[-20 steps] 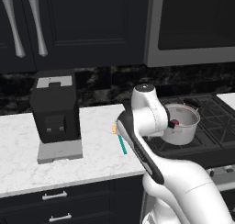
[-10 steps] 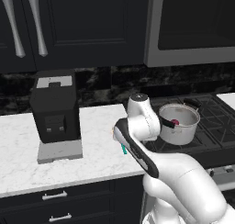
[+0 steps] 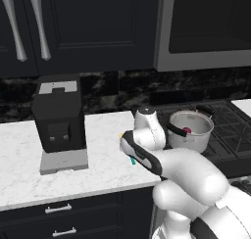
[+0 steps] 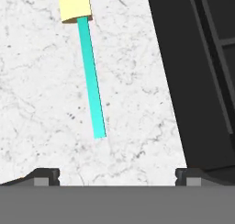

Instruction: Put the avocado and tomato in the pot. Retrieve the spatula and lightly stir the vegetables in the pot.

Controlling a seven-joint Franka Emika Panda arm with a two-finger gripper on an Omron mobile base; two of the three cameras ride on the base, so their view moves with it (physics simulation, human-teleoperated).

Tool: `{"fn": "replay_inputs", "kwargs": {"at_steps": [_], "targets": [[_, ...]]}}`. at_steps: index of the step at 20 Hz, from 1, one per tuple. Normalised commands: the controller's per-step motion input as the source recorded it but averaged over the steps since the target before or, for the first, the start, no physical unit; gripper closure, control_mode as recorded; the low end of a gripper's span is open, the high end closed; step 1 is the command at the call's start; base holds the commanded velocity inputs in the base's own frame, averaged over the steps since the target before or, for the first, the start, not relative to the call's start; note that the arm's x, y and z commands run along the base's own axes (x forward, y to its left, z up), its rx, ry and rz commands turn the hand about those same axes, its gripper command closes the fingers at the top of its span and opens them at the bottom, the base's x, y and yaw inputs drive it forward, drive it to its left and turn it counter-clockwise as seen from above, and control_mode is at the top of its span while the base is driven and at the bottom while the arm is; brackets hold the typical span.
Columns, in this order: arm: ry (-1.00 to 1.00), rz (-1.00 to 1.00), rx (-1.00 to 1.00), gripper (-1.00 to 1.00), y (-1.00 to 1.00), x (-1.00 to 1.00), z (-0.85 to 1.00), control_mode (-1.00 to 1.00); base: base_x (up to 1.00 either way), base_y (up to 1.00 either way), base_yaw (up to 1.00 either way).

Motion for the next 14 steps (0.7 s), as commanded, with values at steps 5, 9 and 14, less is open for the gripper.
{"fn": "replay_inputs", "kwargs": {"at_steps": [5,9,14], "targets": [[0.05,0.0,-0.03,-1.0,0.29,0.3,-0.27,-1.0,0.0,0.0,0.0],[0.0,0.0,0.0,-1.0,0.01,0.19,-0.32,-1.0,0.0,0.0,0.0],[0.0,0.0,0.0,-1.0,0.0,0.18,-0.37,-1.0,0.0,0.0,0.0]]}}
